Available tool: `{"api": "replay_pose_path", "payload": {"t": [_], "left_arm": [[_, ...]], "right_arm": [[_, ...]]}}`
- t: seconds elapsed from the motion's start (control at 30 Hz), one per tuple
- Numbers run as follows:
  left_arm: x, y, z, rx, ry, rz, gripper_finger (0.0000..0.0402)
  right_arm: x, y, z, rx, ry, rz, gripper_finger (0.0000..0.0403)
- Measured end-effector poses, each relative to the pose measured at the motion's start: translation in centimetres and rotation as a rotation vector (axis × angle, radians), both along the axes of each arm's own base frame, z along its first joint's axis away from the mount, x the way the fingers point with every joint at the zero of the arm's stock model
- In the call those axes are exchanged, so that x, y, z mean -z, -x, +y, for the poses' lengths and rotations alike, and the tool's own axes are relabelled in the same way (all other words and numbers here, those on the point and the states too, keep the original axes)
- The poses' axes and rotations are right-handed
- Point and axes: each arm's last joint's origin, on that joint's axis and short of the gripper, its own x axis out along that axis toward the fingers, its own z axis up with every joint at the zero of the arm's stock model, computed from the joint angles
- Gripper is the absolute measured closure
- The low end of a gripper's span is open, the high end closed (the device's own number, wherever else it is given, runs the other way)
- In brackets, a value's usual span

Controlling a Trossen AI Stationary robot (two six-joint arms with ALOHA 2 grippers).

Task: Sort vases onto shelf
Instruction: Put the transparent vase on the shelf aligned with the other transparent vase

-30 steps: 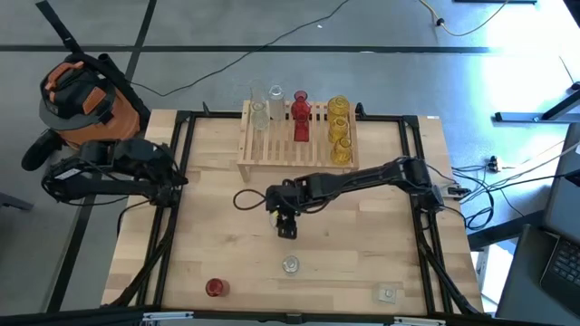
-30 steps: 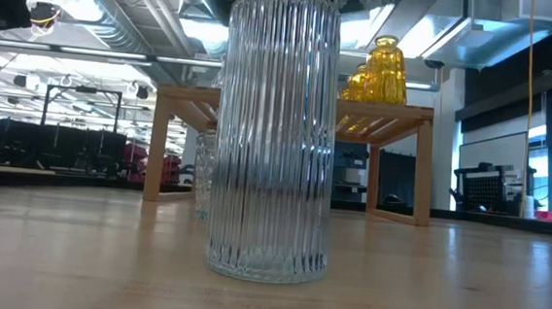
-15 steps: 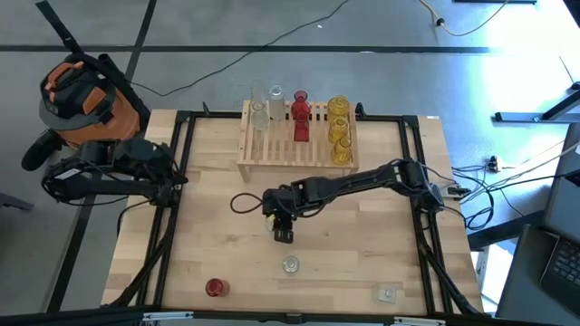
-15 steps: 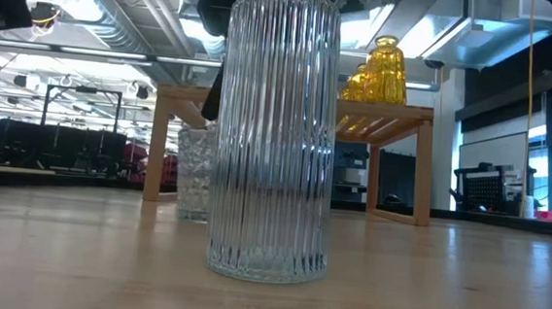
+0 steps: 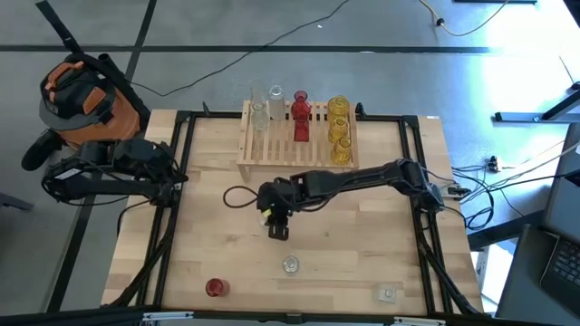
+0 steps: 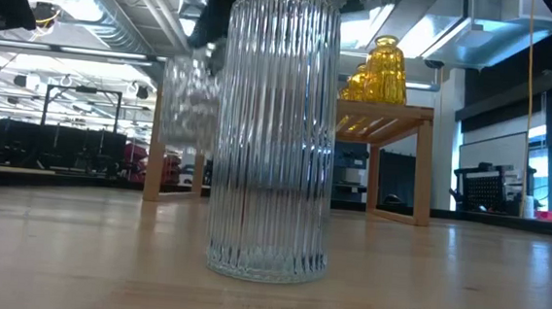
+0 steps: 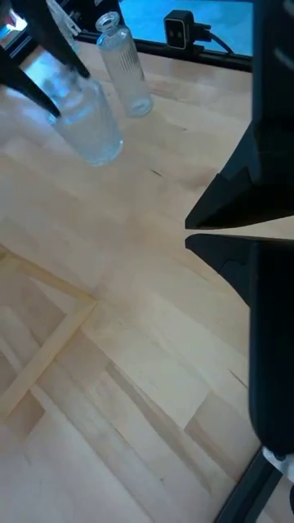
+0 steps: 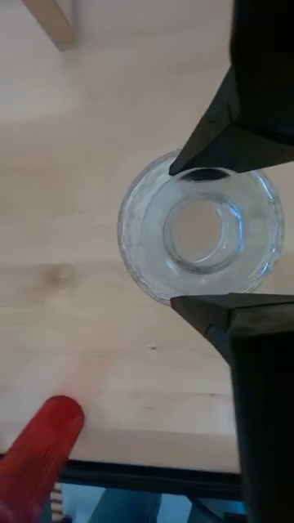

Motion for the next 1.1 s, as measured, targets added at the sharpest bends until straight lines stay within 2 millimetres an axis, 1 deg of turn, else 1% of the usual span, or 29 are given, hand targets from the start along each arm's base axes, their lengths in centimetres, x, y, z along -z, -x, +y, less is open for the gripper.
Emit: {"api": "replay_pose_path", "payload": {"t": [0.07, 0.13, 0.2, 0.27, 0.37, 0.5, 0.67, 0.77, 0.9, 1.03, 1.1], "left_arm": [[0.0, 0.0, 0.0, -0.002, -0.002, 0.0, 0.0388], [0.0, 0.0, 0.0, -0.004, -0.005, 0.001, 0.0388], [0.0, 0.0, 0.0, -0.012, -0.012, 0.002, 0.0388], [0.0, 0.0, 0.1, -0.021, -0.021, 0.002, 0.0388], [0.0, 0.0, 0.1, -0.034, -0.034, -0.002, 0.0388], [-0.1, -0.1, 0.2, -0.035, -0.035, -0.006, 0.0388], [-0.1, -0.1, 0.1, -0.051, -0.015, -0.008, 0.0388], [-0.1, -0.1, 0.1, -0.064, -0.003, -0.01, 0.0388], [-0.1, -0.1, 0.1, -0.075, 0.01, -0.012, 0.0388], [-0.1, -0.1, 0.1, -0.076, 0.008, -0.012, 0.0388], [-0.1, -0.1, 0.2, -0.078, 0.006, -0.012, 0.0388]], "right_arm": [[-1.8, 0.1, -0.2, 0.005, 0.021, -0.019, 0.0261], [-4.0, 0.2, -0.6, 0.006, 0.034, -0.051, 0.0261], [-6.3, 0.5, -1.6, 0.021, 0.039, -0.082, 0.0261], [-8.4, 1.0, -3.1, 0.061, 0.048, -0.107, 0.0261], [-10.6, 1.6, -6.1, 0.143, 0.052, -0.21, 0.0261], [-12.3, 2.8, -9.9, 0.22, 0.102, -0.233, 0.0261], [-12.3, 3.2, -13.5, 0.297, 0.154, -0.22, 0.0261], [-12.0, 3.4, -14.9, 0.329, 0.158, -0.21, 0.0261], [-11.3, 3.6, -15.6, 0.33, 0.179, -0.15, 0.0261], [-11.0, 3.9, -15.4, 0.324, 0.217, -0.096, 0.0261], [-10.6, 3.7, -15.2, 0.323, 0.231, -0.082, 0.025]]}}
